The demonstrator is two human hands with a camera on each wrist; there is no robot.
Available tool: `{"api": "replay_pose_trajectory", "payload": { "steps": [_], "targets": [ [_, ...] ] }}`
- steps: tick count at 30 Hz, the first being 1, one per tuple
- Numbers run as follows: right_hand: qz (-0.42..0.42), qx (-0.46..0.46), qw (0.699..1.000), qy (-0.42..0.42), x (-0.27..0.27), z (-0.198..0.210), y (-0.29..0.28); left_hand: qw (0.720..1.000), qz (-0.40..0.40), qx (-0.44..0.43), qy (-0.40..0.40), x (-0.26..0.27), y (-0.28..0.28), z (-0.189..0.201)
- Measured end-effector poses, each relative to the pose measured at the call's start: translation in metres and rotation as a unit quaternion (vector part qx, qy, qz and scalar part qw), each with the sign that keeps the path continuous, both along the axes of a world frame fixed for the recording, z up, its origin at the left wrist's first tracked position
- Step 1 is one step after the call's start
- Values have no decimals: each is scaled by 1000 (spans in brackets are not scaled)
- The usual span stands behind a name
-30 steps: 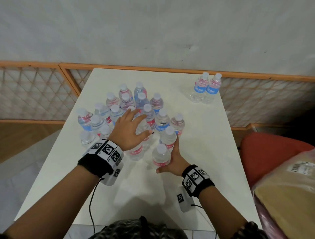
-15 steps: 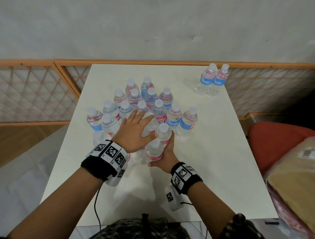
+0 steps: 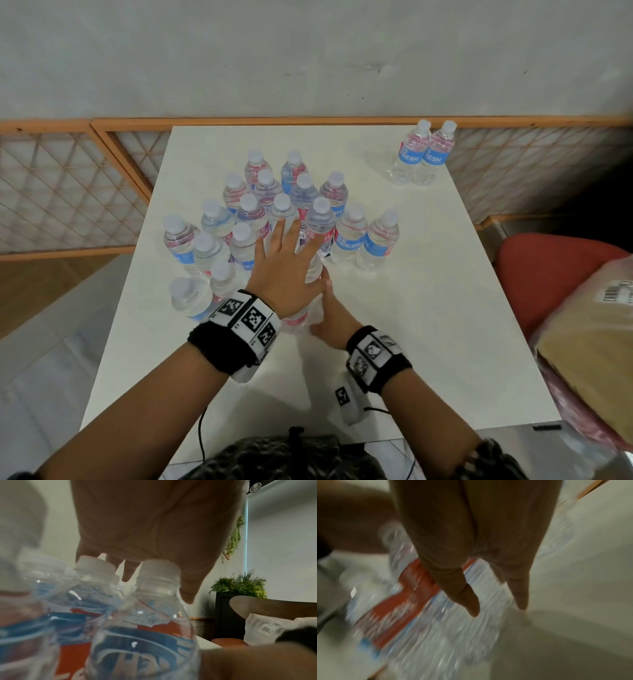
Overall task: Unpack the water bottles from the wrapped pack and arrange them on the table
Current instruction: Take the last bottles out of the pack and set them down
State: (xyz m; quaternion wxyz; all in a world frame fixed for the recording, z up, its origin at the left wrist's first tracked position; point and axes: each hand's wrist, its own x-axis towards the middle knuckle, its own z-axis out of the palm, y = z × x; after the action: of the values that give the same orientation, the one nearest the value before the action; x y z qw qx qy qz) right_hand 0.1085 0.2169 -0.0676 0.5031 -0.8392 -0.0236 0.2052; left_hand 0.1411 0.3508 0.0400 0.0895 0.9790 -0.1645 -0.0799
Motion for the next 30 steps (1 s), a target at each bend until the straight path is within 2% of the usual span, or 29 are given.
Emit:
{"api": "replay_pose_trajectory", "payload": {
  "steps": [1,3,5,6,7,9,12,15,18,22,25,30],
  "targets": [
    [-9,13,999,32,1,3,-17,1000,-3,11,-4,0,-1,-1],
    [-155,18,983,95,9,9,-56,1000,-4,29,-11,1,-1,-3],
    [-314,-6,946,80,23,14,-94,999,-3,36,-25,-1,-1,-4],
    [-339,-13,939,58,31,18,-109,999,-1,36,-31,-2,-1,-4],
    [-336,-9,941,37,40,22,-119,999,1,36,-32,-3,-2,-4],
    [-273,6,962,6,56,34,-125,999,4,43,-23,-4,-4,-1],
    [-175,52,983,9,74,49,-112,998,5,53,-11,-2,-5,2],
    [-157,90,983,39,83,51,-105,999,4,53,-9,-3,-5,3],
    [-129,87,985,79,79,49,-103,999,7,45,-12,-2,-4,3],
    [-59,81,991,92,71,51,-91,999,9,42,-15,0,-5,0],
    [-58,97,990,87,64,45,-77,999,24,40,-25,-1,-5,-1],
    [-119,98,988,31,53,33,-57,999,28,35,-28,-2,-6,-1]
  ]
}}
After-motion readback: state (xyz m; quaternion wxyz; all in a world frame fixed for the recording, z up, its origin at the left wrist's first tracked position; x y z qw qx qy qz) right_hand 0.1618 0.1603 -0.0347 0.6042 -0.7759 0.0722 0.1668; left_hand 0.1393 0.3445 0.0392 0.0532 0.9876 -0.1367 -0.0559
